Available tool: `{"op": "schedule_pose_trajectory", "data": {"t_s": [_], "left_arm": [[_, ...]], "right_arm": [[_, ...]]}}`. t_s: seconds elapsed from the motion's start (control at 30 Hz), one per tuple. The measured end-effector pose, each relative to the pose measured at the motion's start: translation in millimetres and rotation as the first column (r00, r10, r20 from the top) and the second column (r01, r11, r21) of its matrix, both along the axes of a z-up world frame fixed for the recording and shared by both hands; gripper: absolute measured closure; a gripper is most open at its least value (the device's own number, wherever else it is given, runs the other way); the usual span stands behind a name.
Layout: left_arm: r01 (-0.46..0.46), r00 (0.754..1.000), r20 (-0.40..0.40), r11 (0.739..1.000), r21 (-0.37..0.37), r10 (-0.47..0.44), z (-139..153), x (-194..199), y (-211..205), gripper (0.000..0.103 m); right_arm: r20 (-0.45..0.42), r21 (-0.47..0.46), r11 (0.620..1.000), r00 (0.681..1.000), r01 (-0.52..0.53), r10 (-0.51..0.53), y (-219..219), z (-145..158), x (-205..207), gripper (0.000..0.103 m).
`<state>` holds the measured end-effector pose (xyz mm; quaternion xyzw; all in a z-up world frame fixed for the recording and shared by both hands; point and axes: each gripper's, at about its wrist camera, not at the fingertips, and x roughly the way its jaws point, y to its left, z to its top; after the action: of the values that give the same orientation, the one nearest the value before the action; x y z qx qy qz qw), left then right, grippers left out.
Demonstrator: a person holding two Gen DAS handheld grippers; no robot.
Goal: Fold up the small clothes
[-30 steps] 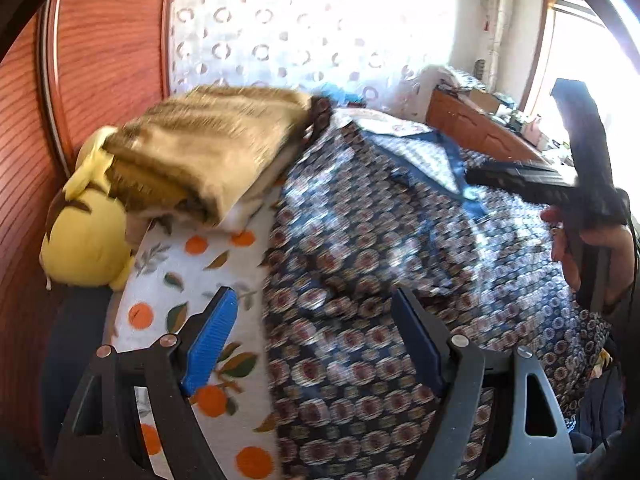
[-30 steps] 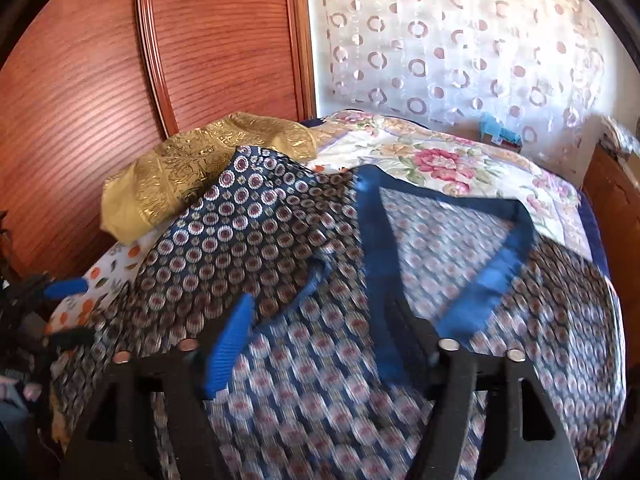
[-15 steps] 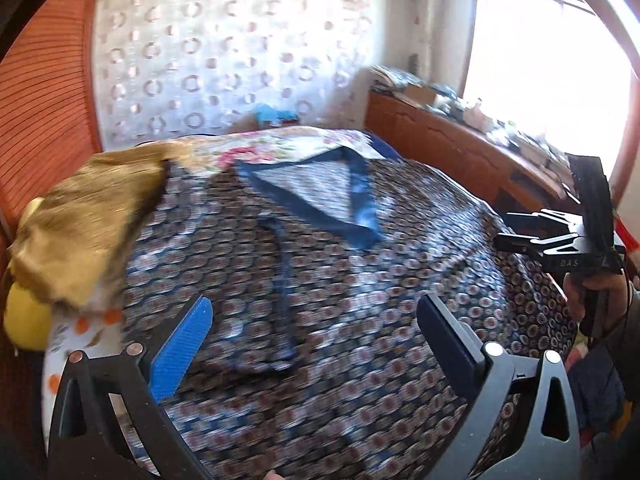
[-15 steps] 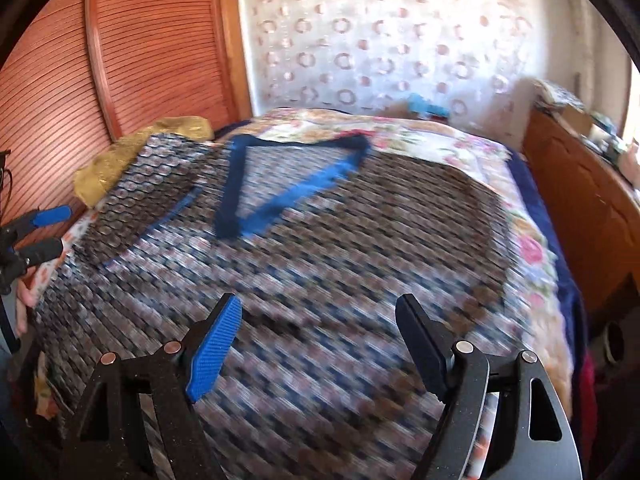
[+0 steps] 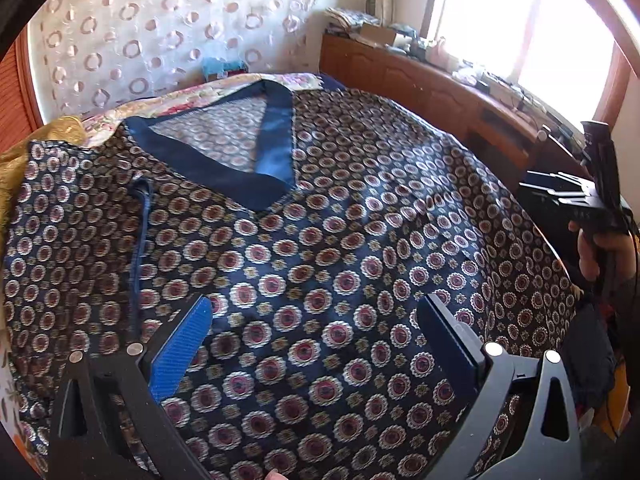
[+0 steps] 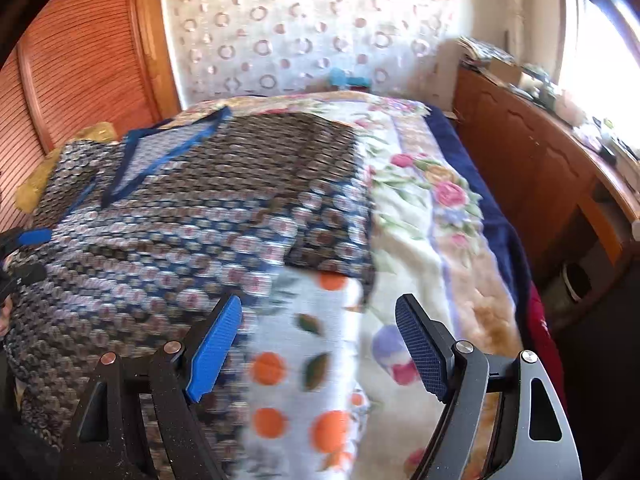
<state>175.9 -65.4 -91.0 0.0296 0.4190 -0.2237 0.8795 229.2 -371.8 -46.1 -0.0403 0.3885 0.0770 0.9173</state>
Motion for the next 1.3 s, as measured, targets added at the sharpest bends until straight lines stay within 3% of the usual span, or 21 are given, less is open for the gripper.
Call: {"op": "schedule_pose_trajectory", "data": {"t_s": [0.2,0.5,0.6,0.7,0.77,0.83,0.9,1.07,1.2,1.3], "left_arm": [[0.013,0.999,-0.047,1.000,0.029,-0.012,-15.3,6.6,-12.1,0.001],[0.014,1.000,-0.014,0.997,0.081,-0.013,-19.6,-1.6,-17.7,0.001],[0.015,1.000,-0.002,0.991,0.136,-0.015,-23.1,-2.0,-25.3,0.001],[0.019,1.000,0.001,0.990,0.138,-0.019,-23.8,-2.6,-26.1,0.001],[0.018,1.000,0.000,0.992,0.129,-0.018,-23.3,-2.7,-24.2,0.001],[0.017,1.000,0.002,0.992,0.129,-0.017,-23.3,-3.7,-23.5,0.001],[0.017,1.000,0.003,0.991,0.135,-0.018,-23.2,-4.1,-23.4,0.001],[0.018,1.000,0.003,0.991,0.131,-0.019,-23.2,-3.7,-23.2,0.001],[0.018,1.000,0.005,0.991,0.135,-0.019,-23.4,-5.1,-23.0,0.001],[0.017,1.000,0.005,0.991,0.135,-0.018,-23.4,-4.2,-23.7,0.001]], "right_arm": [[-0.051,0.039,0.998,0.998,0.042,-0.040,9.1,-5.2,26.2,0.022],[-0.095,0.051,0.998,0.995,0.029,-0.024,26.6,-4.7,50.4,0.023],[-0.093,0.071,0.997,0.995,0.041,-0.034,25.5,-0.2,56.1,0.026],[-0.099,0.124,0.991,0.994,0.048,-0.036,15.6,0.4,66.5,0.038],[-0.104,0.177,0.982,0.994,0.063,-0.045,7.7,3.7,68.9,0.054],[-0.107,0.226,0.972,0.993,0.072,-0.048,-0.6,4.9,67.7,0.084],[-0.105,0.224,0.972,0.993,0.072,-0.050,-8.5,2.4,66.0,0.095],[-0.077,0.137,0.988,0.995,0.072,-0.062,-4.0,16.3,64.6,0.100],[0.041,0.077,0.995,0.997,0.064,-0.067,10.1,48.1,50.9,0.101],[0.118,0.054,0.998,0.993,-0.022,0.015,36.9,75.0,35.1,0.101]]}}
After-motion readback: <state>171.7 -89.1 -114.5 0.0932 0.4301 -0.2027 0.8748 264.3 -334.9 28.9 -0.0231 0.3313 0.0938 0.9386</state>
